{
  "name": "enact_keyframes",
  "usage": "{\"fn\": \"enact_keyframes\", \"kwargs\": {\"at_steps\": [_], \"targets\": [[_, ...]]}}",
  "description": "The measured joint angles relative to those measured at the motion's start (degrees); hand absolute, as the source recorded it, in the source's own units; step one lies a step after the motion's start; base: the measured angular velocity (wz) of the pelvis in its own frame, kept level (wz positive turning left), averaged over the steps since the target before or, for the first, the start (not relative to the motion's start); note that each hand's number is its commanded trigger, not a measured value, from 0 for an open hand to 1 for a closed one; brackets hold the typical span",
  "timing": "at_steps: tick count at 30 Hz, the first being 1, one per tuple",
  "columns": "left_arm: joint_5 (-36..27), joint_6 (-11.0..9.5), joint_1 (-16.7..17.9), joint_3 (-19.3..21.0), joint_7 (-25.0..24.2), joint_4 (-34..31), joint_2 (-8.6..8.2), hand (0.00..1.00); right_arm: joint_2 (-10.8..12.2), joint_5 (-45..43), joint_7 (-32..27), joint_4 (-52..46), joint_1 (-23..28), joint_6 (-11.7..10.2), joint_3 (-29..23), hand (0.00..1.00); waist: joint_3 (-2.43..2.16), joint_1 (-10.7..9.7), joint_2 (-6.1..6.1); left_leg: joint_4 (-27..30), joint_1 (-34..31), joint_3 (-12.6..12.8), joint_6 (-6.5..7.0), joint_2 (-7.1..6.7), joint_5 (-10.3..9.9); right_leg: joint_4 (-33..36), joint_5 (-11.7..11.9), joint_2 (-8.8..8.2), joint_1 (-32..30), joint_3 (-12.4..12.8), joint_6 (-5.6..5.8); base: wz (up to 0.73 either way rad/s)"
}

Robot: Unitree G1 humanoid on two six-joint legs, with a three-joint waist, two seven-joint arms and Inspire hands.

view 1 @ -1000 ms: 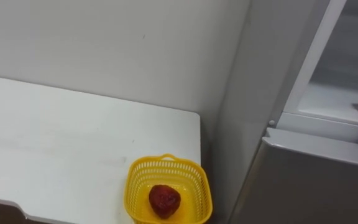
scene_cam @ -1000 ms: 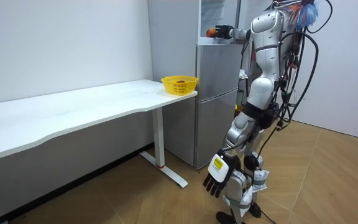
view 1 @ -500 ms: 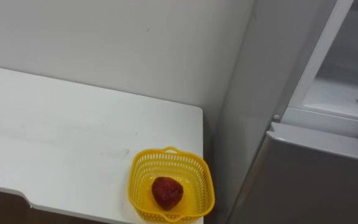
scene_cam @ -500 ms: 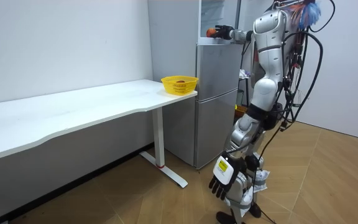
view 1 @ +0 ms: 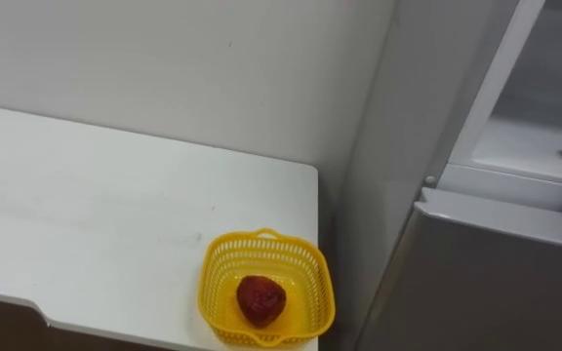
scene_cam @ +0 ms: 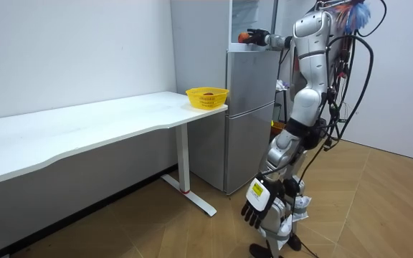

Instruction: Retrieve from the upper fridge

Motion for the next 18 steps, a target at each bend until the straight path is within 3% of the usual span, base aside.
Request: {"fn": "enact_keyframes", "kwargs": {"at_steps": [18], "targets": [[-0.8,-0.8,0.0,-0.1,-0.3,0.0,0.25,0.0,0.0,1.2,3.5,0.4,0.0,-0.1,0.6,0.0,-0.01,-0.1,-0.05,-0.8,1.5,-0.6,-0.41,0.12,0.3,-0.7,-0.3,0.24,1.7,-0.6,-0.47,0.01]]}}
